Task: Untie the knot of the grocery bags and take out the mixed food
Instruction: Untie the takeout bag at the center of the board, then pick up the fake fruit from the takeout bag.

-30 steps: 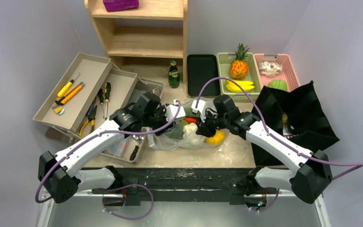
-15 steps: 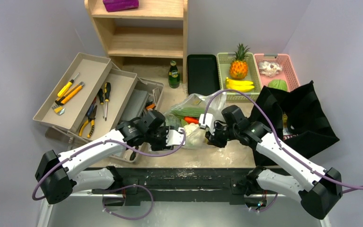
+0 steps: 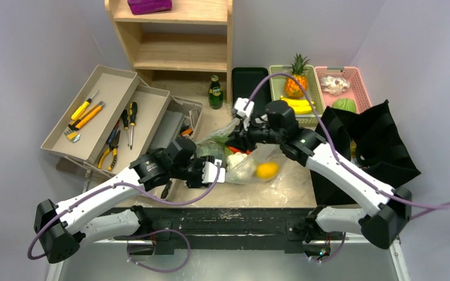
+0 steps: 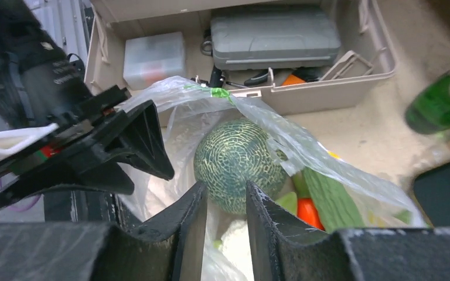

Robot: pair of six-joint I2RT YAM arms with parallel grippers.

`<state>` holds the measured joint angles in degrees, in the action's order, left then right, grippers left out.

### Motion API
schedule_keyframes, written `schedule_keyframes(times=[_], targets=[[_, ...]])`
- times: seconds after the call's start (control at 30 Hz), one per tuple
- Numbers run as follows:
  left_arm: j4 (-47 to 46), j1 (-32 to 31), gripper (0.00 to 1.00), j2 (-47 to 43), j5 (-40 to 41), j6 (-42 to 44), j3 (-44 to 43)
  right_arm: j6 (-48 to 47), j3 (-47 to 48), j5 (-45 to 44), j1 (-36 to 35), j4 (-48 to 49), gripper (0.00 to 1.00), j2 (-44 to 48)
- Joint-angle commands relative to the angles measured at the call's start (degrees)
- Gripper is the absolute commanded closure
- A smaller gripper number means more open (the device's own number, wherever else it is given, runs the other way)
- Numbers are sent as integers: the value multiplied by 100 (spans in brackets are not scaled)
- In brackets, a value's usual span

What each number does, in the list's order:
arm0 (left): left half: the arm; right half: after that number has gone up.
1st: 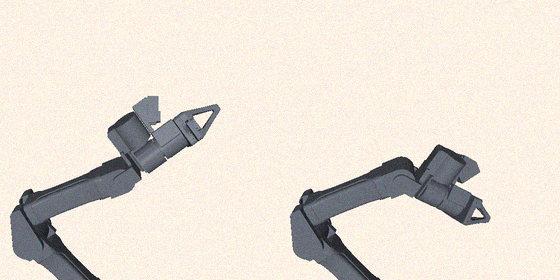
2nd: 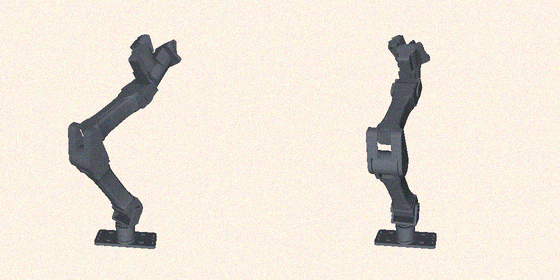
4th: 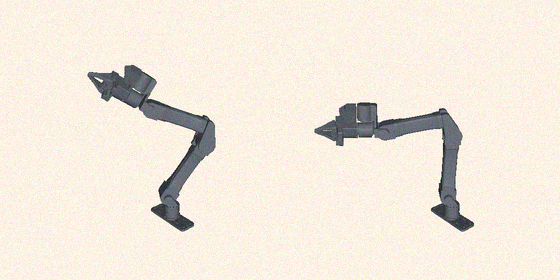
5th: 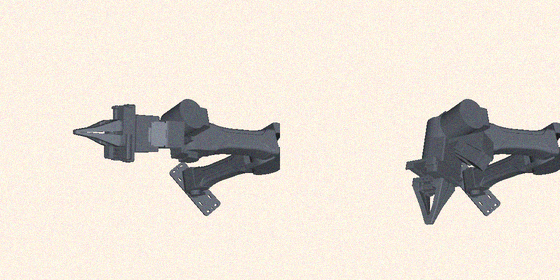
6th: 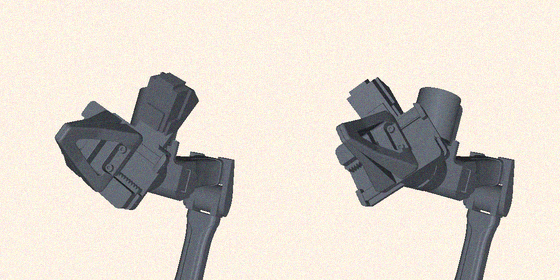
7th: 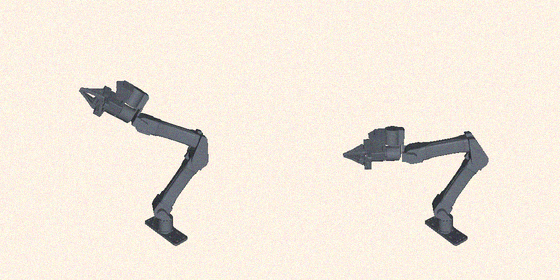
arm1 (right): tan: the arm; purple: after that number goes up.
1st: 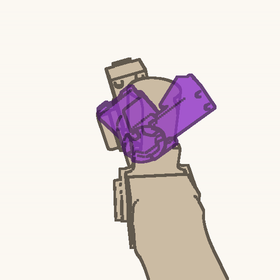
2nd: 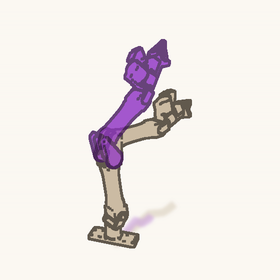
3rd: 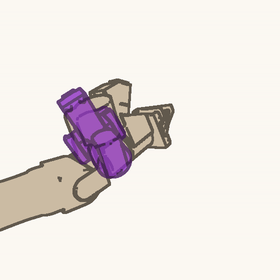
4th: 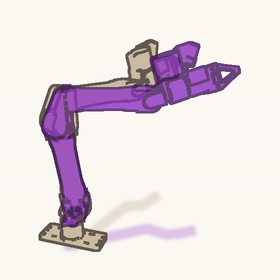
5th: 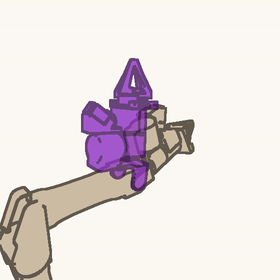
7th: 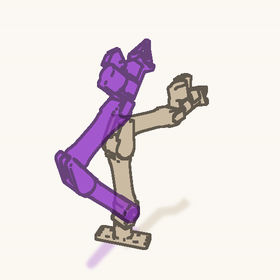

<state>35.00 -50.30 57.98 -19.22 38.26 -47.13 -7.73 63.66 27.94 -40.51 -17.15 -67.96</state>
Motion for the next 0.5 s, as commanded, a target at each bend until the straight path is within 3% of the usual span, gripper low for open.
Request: schedule_keyframes(times=[0.0,0.13,0.33,0.47], targets=[[-661,414,51,-143,-78,-1091,-359,622,-47,-202,-121,779,71,-616],[-291,970,52,408,11,-1885,-1073,267,-397,-268,-132,1067,71,-858],[-117,1033,53,890,383,-1833,-1208,-320,-900,-288,-130,888,67,-848],[-167,1058,51,1133,645,-1821,-1201,-289,-1498,-367,-122,697,67,-376]])
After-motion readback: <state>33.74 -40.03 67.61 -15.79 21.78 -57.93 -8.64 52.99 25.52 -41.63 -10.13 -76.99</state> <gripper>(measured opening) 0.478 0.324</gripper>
